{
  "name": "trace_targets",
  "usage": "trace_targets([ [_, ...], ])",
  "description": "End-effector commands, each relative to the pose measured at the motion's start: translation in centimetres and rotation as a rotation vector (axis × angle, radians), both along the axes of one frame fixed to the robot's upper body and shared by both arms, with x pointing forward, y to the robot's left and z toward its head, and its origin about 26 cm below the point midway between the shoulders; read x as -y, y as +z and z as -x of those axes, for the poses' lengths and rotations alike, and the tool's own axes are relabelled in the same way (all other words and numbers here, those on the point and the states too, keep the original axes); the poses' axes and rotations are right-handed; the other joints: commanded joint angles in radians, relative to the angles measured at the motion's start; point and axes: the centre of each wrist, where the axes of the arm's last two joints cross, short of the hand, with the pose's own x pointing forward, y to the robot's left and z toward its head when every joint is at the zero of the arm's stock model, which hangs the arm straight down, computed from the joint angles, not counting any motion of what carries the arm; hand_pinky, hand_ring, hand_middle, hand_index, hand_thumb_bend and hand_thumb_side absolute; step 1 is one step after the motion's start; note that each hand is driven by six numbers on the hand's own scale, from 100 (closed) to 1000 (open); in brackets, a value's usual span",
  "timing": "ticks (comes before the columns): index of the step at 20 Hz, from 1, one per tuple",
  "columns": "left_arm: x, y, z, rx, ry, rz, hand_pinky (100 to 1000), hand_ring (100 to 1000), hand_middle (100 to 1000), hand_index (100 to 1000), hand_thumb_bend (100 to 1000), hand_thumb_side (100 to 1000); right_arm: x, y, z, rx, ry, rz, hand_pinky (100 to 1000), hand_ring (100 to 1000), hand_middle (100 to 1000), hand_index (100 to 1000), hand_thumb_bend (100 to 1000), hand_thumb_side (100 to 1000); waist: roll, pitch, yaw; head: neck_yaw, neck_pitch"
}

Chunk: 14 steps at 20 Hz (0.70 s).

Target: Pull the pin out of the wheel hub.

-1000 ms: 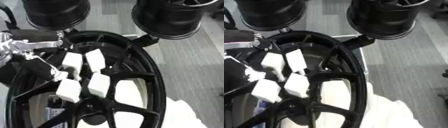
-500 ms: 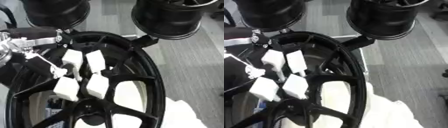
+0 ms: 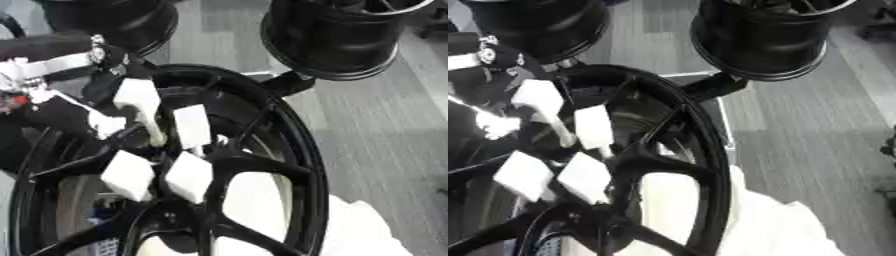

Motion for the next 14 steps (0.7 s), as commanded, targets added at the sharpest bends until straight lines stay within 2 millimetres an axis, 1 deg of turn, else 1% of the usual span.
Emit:
trace_targets([
  [1,-1.8,2.5,0.9,0.063,0.046,0.035,551,366,175,422,100,238,0.2,0.8,0.2,0.025,-0.009,0.016,754,596,533,689,100,613,-0.001,-0.024,0.004,-0.006,-0.01],
  [4,-3.4,3.6,1.0,0.075,0.09,0.085,550,363,171,422,100,245,0.3,0.7,0.2,0.026,-0.013,0.015,755,596,533,689,100,613,-0.001,-0.024,0.008,-0.011,-0.009],
  [9,-7.0,5.3,0.4,0.107,0.202,0.202,549,349,155,417,100,259,0.4,0.7,0.3,0.028,-0.025,0.013,755,596,533,689,100,612,-0.004,-0.024,0.017,-0.023,-0.005],
  [14,-9.9,6.5,-0.1,0.155,0.281,0.298,548,344,147,417,100,270,0.5,0.6,0.4,0.028,-0.029,0.012,755,596,533,689,100,610,-0.009,-0.025,0.023,-0.027,-0.004],
])
